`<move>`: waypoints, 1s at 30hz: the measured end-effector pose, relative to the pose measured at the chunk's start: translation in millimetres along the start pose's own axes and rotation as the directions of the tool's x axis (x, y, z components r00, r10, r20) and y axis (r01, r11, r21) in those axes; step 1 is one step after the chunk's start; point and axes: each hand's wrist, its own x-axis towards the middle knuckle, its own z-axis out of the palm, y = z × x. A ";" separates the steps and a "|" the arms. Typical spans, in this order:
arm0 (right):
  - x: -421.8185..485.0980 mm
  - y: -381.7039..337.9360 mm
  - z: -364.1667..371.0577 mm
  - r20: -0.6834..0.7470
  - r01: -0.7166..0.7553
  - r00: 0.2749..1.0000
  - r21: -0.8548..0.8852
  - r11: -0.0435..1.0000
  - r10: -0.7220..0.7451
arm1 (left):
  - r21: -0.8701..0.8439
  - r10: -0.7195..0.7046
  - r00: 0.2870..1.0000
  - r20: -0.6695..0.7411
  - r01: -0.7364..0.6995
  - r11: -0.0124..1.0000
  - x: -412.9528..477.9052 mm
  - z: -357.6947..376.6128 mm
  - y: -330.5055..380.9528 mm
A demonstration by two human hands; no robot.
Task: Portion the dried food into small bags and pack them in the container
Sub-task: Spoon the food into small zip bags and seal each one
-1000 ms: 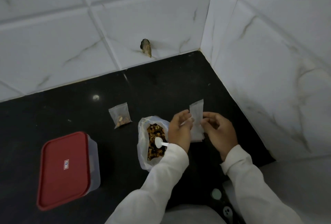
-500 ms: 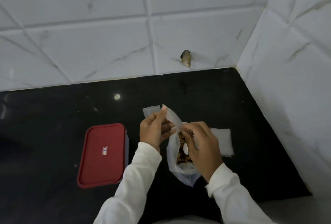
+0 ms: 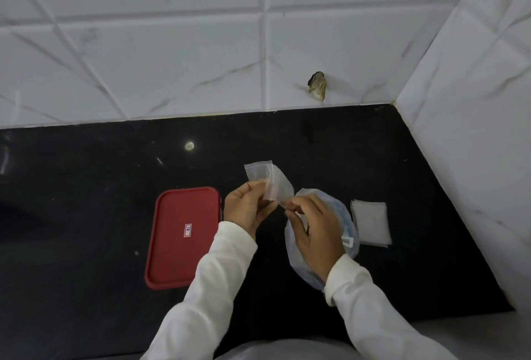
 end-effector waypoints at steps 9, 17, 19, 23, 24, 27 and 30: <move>10.6 -25.0 -5.1 0.037 -0.324 0.942 0.345 0.881 0.332 | 0.588 0.411 0.892 0.188 -0.437 0.680 -3.3 -4.1 -13.8; 11.3 -13.2 -12.7 -0.038 -0.252 0.966 0.075 0.965 0.255 | 0.725 0.429 0.888 0.165 -0.404 0.557 -5.6 2.3 -20.4; 10.6 -12.5 -14.2 -0.055 -0.250 0.967 -0.022 0.968 0.248 | 0.785 0.475 0.865 0.162 -0.405 0.469 -6.0 1.9 -20.8; 20.1 -0.6 -16.1 0.068 -0.334 0.927 -0.301 0.893 0.369 | 0.831 0.568 0.800 0.190 -0.440 0.341 -2.6 0.3 -23.0; 23.2 2.9 -15.5 0.128 -0.345 0.899 -0.384 0.857 0.419 | 0.831 0.562 0.802 0.201 -0.444 0.336 -2.9 2.0 -24.7; 27.2 2.5 -13.4 0.161 -0.341 0.896 -0.352 0.872 0.415 | 0.814 0.561 0.799 0.217 -0.465 0.348 -4.5 8.6 -30.2; 29.5 -1.8 -19.5 0.113 -0.289 0.936 -0.298 0.910 0.335 | 0.836 0.563 0.807 0.177 -0.425 0.347 -3.0 8.5 -25.9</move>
